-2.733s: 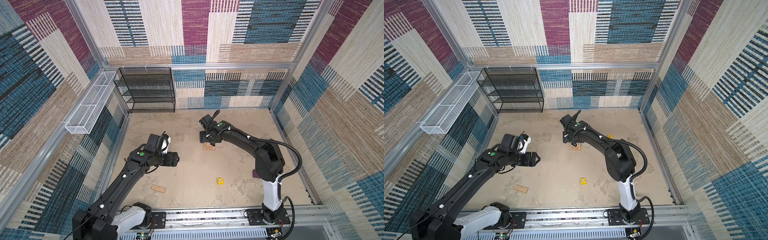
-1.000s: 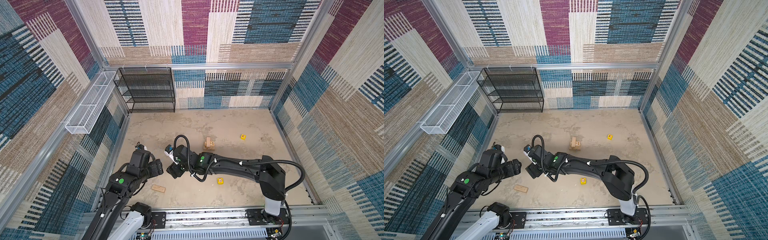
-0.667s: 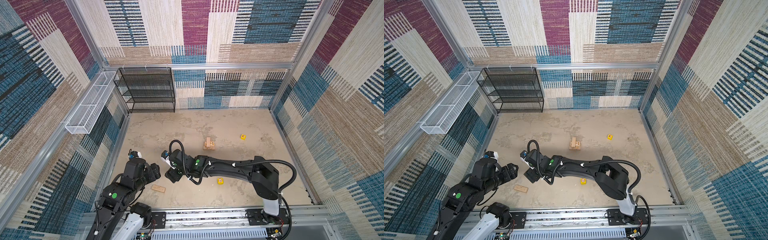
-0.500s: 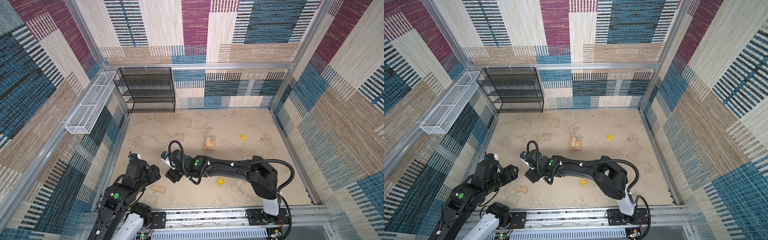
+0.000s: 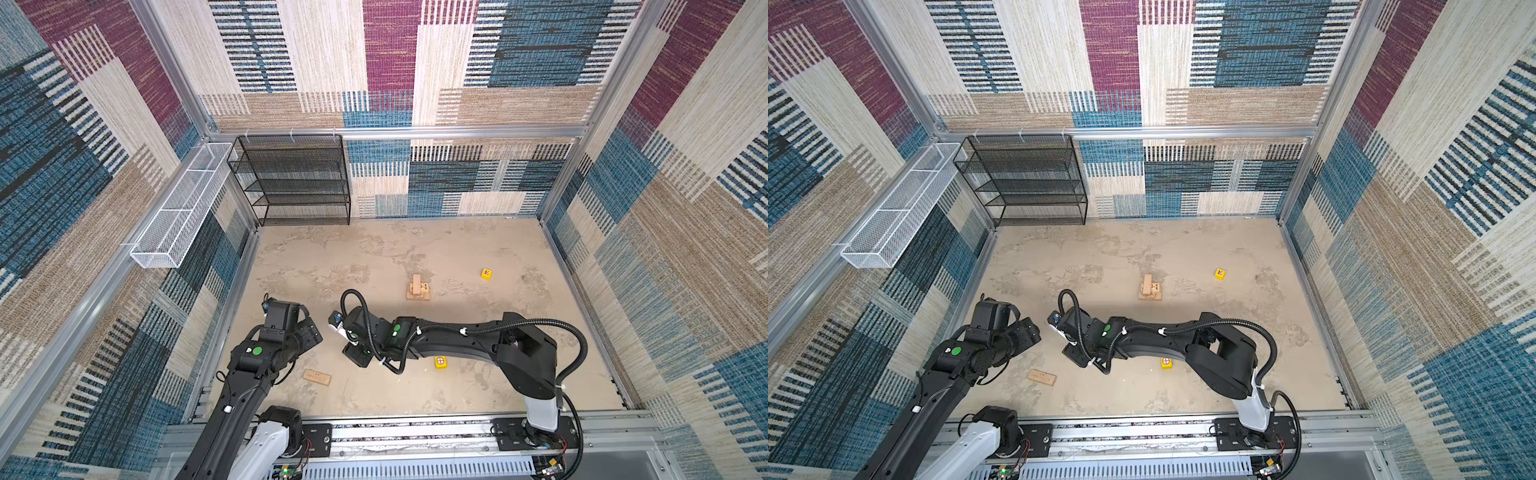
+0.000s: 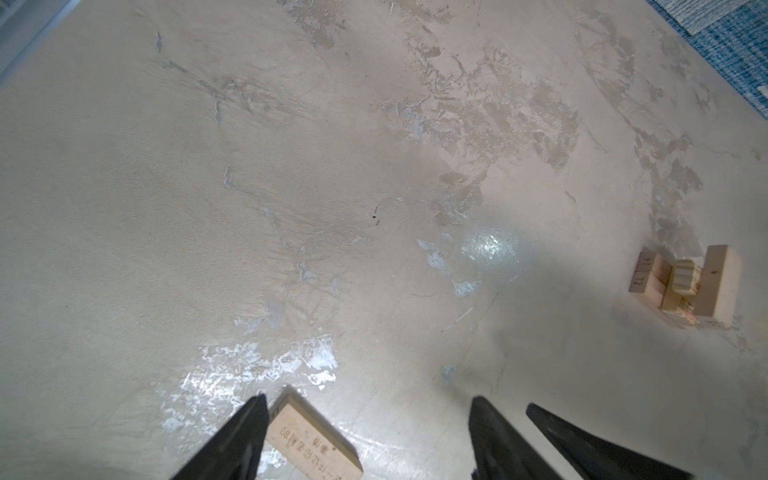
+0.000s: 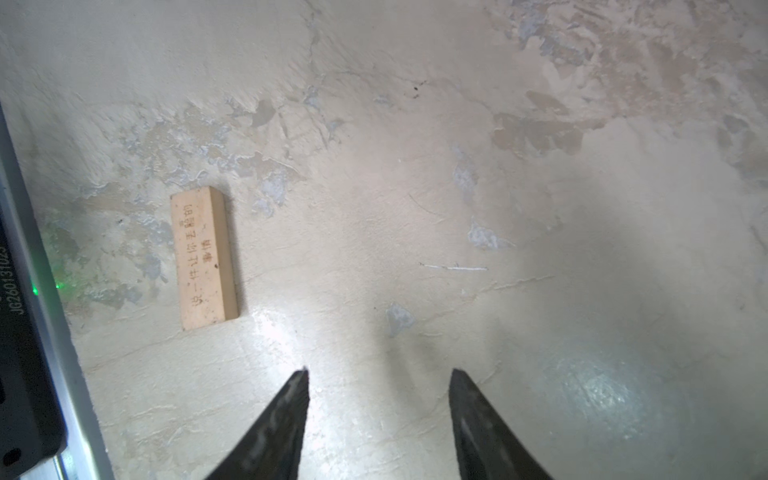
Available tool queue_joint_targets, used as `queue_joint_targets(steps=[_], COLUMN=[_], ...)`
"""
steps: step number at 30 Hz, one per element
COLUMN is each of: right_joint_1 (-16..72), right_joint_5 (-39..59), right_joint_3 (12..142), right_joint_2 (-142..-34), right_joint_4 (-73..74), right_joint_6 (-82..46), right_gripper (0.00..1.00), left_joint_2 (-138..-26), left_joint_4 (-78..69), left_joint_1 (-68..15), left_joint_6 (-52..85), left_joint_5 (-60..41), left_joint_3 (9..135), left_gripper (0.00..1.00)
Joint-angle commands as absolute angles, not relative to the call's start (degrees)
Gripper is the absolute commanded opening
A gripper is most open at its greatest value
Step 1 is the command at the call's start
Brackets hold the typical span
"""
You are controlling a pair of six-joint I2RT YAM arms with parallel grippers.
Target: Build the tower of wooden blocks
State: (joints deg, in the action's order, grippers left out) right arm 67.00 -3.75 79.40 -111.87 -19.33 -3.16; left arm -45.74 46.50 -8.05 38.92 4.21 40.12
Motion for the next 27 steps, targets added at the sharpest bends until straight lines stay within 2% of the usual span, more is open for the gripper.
queue_joint_targets(steps=[1, 3, 7, 15, 23, 27], right_joint_1=[67.15, 67.08, 67.13, 68.87, 70.37, 71.32], right_joint_5=[-4.09, -3.32, -1.95, 3.2, 1.55, 0.84], right_joint_3=[78.23, 77.96, 78.82, 82.18, 85.97, 88.64], right_joint_2=[-110.68, -110.96, -111.96, -114.55, -118.93, -121.37], right_joint_4=[-17.22, -17.39, -17.84, -15.71, -12.92, -13.46], right_joint_6=[-3.66, -3.02, -1.55, 1.9, 1.72, 2.24], right_gripper=[0.52, 0.49, 0.49, 0.54, 0.56, 0.56], left_joint_2=[-46.58, -47.38, -48.62, -49.91, -52.82, -53.04], left_joint_4=[41.54, 40.29, 39.49, 36.99, 32.86, 30.67], left_joint_1=[-3.89, -1.16, 0.07, 2.13, 14.74, 18.03], left_joint_6=[35.7, 35.25, 34.99, 34.42, 33.96, 34.19], left_joint_5=[-2.69, -5.42, -6.24, -5.49, -8.57, -11.31], left_joint_3=[38.75, 37.66, 37.06, 35.77, 33.91, 32.75], left_gripper=[0.81, 0.81, 0.81, 0.81, 0.8, 0.8])
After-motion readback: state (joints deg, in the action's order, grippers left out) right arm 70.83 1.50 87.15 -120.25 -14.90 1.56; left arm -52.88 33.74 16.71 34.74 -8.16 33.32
